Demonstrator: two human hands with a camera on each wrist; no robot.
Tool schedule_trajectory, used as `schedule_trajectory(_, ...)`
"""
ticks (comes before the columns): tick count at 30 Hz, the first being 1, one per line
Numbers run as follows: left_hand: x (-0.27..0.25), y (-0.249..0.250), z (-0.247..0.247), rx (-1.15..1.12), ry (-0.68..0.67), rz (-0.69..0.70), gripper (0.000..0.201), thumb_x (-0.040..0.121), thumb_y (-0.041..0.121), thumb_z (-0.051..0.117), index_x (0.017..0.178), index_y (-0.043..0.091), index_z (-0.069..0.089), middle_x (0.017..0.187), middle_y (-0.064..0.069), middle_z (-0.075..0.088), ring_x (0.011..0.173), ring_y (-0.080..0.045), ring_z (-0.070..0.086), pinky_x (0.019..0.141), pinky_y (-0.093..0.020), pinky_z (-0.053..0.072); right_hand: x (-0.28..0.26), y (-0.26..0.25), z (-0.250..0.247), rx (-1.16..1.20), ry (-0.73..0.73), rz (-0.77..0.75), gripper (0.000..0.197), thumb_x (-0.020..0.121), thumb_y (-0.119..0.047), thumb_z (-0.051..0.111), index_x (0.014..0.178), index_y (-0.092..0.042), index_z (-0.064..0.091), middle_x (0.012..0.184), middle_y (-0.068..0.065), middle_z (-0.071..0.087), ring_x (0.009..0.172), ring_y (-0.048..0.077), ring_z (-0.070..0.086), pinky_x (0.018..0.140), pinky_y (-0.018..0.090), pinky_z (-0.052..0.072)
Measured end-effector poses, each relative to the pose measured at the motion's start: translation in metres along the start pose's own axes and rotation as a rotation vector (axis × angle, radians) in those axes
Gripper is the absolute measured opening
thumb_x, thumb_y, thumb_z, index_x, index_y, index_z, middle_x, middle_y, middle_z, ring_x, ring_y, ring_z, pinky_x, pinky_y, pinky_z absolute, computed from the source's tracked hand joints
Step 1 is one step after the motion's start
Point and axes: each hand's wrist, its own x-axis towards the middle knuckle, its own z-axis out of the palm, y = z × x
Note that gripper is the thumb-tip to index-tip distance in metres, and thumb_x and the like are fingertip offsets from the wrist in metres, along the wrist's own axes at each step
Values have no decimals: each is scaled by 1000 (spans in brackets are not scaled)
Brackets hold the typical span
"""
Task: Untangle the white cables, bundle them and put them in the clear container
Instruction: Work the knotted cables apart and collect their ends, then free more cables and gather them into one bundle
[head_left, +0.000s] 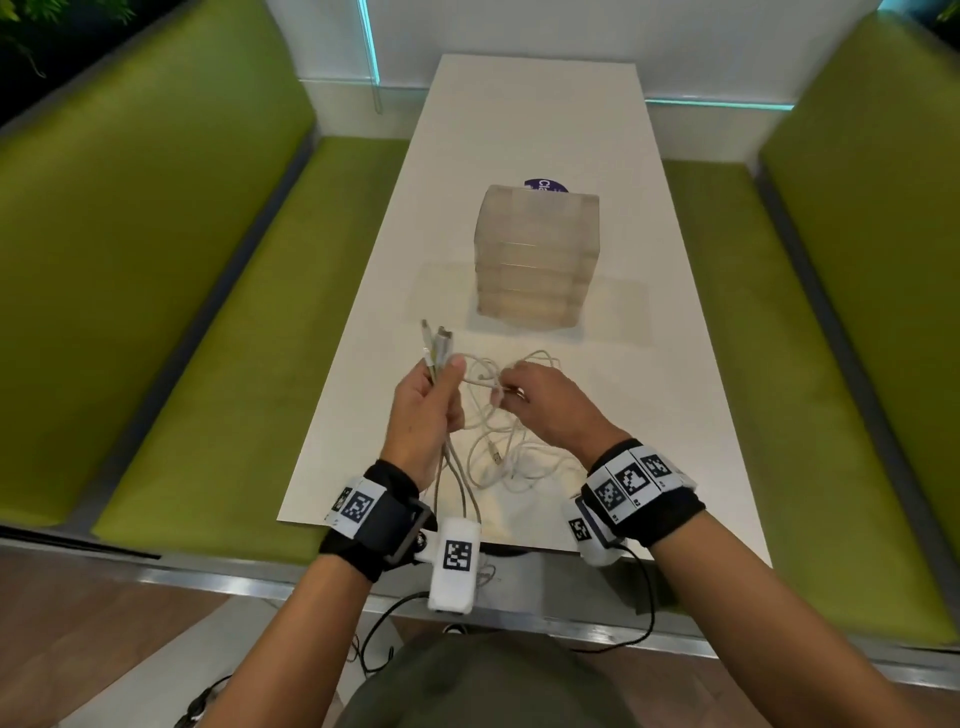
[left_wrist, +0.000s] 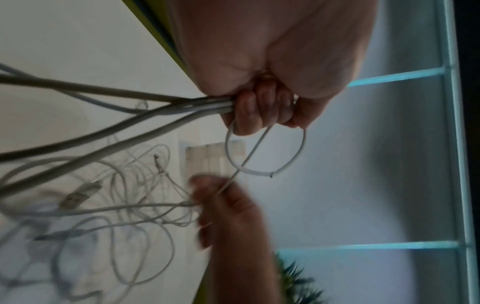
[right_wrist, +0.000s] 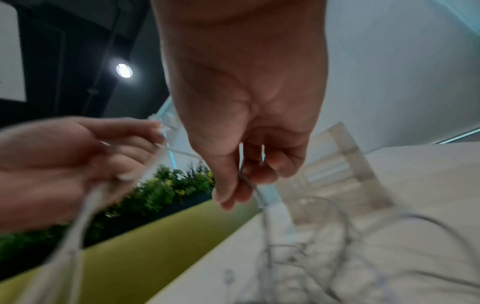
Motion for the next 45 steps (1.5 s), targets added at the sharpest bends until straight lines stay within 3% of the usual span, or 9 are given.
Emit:
schedule_trajectory(4, 0, 18, -13, -171, 67, 43, 29, 100, 14, 45, 72, 19, 42, 50, 10, 25, 44, -6, 19, 42, -19, 20, 4, 33, 7, -31, 47, 174, 28, 96, -24, 46, 86, -5, 64, 87, 11, 59, 83, 29, 57, 70, 37, 42)
schedule_trajectory(10, -4, 36, -20, -259, 164, 176, 18, 100, 16, 46, 83, 21, 49, 52, 11, 25, 45, -5, 20, 42, -19, 20, 10, 61, 6, -22, 65, 349, 30, 96, -22, 51, 86, 2, 66, 89, 17, 54, 88, 35, 57, 67, 31, 35)
schedule_trajectory(18, 5, -5, -9, 285, 135, 93, 14, 96, 24, 55, 87, 14, 57, 62, 1, 35, 49, -7, 29, 48, -24, 31, 8, 23, -10, -6, 178, 111, 35, 95, -33, 46, 84, -9, 70, 76, 7, 70, 80, 31, 61, 77, 44, 48)
schedule_trajectory(21, 5, -20, 5, 354, 92, 86, 13, 95, 25, 56, 86, 16, 59, 52, 14, 40, 47, -2, 34, 50, -25, 32, 4, 3, -11, -23, 137, -24, 26, 95, -28, 51, 84, -13, 70, 73, 3, 69, 78, 28, 60, 76, 45, 49)
schedule_trajectory(27, 6, -15, 1, 414, -31, 92, 14, 94, 15, 57, 104, 8, 64, 52, 21, 55, 48, 4, 46, 55, -17, 36, -8, -7, -21, 143, -3, -95, 20, 96, -16, 50, 88, -7, 67, 73, -1, 62, 71, 14, 54, 68, 18, 39)
schedule_trajectory(33, 8, -12, -4, 616, -219, 123, 7, 92, 17, 60, 92, 12, 65, 55, 18, 51, 52, 1, 41, 55, -18, 34, -7, -7, -26, 227, 5, -49, 22, 97, -13, 46, 86, -9, 64, 76, 3, 62, 75, 17, 56, 71, 27, 43)
schedule_trajectory(36, 10, -16, -9, 580, -82, 160, 7, 93, 17, 59, 87, 16, 63, 66, 8, 52, 57, -6, 41, 57, -24, 34, 1, 2, -24, 36, -14, -99, 20, 96, -17, 49, 88, -9, 65, 80, 1, 60, 79, 20, 54, 72, 32, 41)
schedule_trajectory(40, 14, -6, -22, 409, 126, 172, 10, 93, 13, 58, 83, 16, 60, 64, 8, 47, 58, -13, 37, 57, -32, 34, 9, 43, -18, -335, -82, 84, 25, 97, -29, 47, 101, -13, 66, 100, 8, 58, 95, 29, 52, 76, 37, 38)
schedule_trajectory(45, 17, 2, -30, 297, 231, 217, 10, 94, 12, 57, 87, 16, 63, 53, 14, 42, 52, -10, 33, 53, -28, 30, 13, 61, -12, -300, 100, 159, 30, 98, -33, 46, 104, -8, 62, 102, 10, 52, 92, 29, 54, 71, 36, 42)
